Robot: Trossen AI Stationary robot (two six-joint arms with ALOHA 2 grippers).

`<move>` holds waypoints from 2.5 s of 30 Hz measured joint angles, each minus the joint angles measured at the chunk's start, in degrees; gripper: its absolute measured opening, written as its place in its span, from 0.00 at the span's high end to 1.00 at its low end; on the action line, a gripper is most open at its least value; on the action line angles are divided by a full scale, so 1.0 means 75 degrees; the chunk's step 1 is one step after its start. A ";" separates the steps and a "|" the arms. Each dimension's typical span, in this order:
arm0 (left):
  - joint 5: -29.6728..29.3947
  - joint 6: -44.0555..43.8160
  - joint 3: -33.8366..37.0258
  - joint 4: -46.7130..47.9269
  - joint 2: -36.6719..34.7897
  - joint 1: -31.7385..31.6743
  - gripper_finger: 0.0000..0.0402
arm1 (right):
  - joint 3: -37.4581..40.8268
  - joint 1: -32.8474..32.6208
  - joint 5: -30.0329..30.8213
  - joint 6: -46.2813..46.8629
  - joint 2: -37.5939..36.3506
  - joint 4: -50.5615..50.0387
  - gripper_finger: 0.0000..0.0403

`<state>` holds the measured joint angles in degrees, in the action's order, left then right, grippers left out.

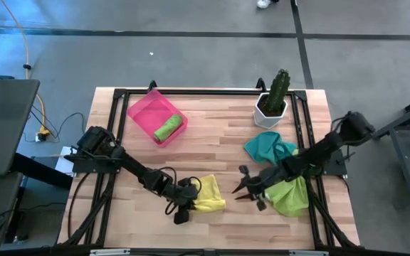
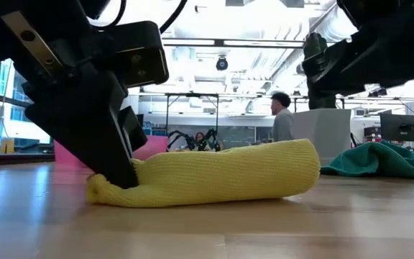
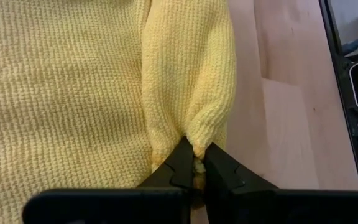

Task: Roll microfiber towels into tight, uniform cylinder then place into a basket
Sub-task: Roll the yellow microfiber cloth

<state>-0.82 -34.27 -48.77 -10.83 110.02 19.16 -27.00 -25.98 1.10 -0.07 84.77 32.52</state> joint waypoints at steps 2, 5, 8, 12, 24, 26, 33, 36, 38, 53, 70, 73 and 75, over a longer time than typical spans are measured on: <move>-0.0065 -0.0119 0.0000 -0.0001 0.0000 0.0000 0.98 | -0.0101 -0.0069 -0.0012 -0.0210 0.0375 0.0254 0.70; -0.0217 -0.0323 0.0000 -0.0011 0.0009 0.0000 0.97 | -0.0492 -0.0146 -0.0269 -0.0234 0.0979 0.0375 0.64; -0.0295 -0.0546 0.0000 -0.0033 0.0009 0.0000 0.97 | -0.0884 -0.0275 -0.0730 -0.0281 0.1647 0.0324 0.59; -0.0317 -0.0675 0.0000 -0.0056 0.0012 0.0000 0.97 | -0.1396 -0.0516 -0.0744 -0.0796 0.2392 0.0320 0.56; -0.0271 -0.0751 0.0012 -0.0117 0.0015 0.0052 0.96 | -0.1784 -0.0495 -0.0549 -0.1258 0.2702 0.0184 0.62; -0.0265 -0.0751 0.0015 -0.0123 0.0015 0.0052 0.96 | -0.1784 -0.0457 -0.0370 -0.1257 0.2702 0.0111 0.63; -0.0236 -0.0751 0.0017 -0.0140 0.0015 0.0052 0.96 | -0.1784 -0.0334 0.0684 -0.1260 0.2702 -0.0026 0.64; -0.0233 -0.0751 0.0017 -0.0170 0.0023 0.0052 0.96 | -0.1784 -0.0273 0.1027 -0.1260 0.2702 -0.0147 0.64; -0.0233 -0.0751 0.0017 -0.0170 0.0023 0.0054 0.96 | -0.1784 -0.0207 0.1068 -0.1260 0.2702 -0.0198 0.64; -0.0210 -0.0751 0.0017 -0.0170 0.0023 0.0055 0.96 | -0.1784 0.0220 0.0664 -0.1855 0.2702 -0.0304 0.58; -0.0204 -0.0751 0.0041 -0.0512 0.0068 0.0055 0.96 | -0.1784 0.0420 0.0580 -0.1567 0.2702 -0.0449 0.50; -0.0206 -0.0751 0.0041 -0.0534 0.0073 0.0055 0.96 | -0.1784 0.0420 0.0581 -0.1515 0.2702 -0.0520 0.54; -0.0204 -0.0750 0.0038 -0.0534 0.0073 0.0055 0.96 | -0.1784 0.0420 0.0580 -0.1516 0.2705 -0.0549 0.56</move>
<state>-2.35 -39.89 -48.49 -14.83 110.56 19.57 -40.38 -22.83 5.45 -11.44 105.06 28.40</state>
